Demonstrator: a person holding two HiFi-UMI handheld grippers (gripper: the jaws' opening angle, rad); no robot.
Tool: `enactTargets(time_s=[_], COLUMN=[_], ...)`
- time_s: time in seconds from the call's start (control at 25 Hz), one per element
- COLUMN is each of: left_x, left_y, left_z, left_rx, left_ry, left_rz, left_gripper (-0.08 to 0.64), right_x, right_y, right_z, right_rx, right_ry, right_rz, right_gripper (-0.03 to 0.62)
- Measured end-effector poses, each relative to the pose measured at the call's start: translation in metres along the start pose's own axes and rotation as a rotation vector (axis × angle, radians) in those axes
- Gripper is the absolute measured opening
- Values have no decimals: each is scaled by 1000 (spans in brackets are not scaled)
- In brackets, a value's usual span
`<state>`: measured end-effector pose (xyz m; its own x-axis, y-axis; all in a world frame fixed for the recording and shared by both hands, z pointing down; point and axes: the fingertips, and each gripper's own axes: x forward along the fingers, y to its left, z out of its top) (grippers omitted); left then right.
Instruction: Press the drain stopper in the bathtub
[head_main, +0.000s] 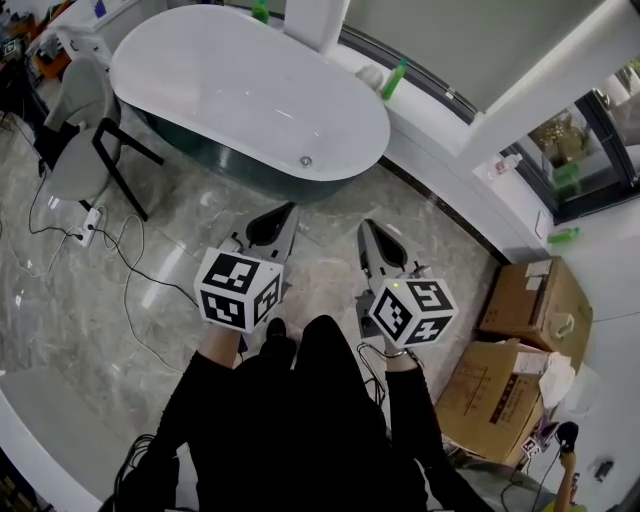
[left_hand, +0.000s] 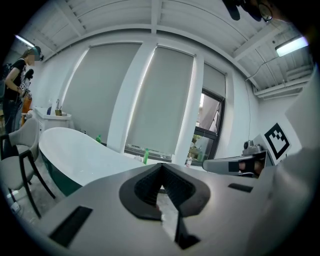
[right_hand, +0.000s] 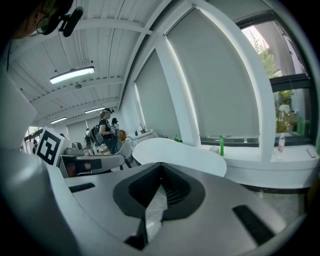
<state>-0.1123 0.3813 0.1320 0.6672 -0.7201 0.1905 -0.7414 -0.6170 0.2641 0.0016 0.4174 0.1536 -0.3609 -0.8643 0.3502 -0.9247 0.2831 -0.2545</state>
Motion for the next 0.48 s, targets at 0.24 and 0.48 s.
enactTargets(time_s=[0.24,0.48], left_x=[9,31], left_y=[10,25], left_z=[-1,5], left_rx=[-11,-3], left_ry=[10,10], left_rz=[-5,15], left_gripper=[5,5], right_x=[11,31], right_y=[-5,-20], right_z=[3,12], right_rx=[-1,-3], right_ry=[6,6], right_rz=[-11,-5], right_gripper=[2,2])
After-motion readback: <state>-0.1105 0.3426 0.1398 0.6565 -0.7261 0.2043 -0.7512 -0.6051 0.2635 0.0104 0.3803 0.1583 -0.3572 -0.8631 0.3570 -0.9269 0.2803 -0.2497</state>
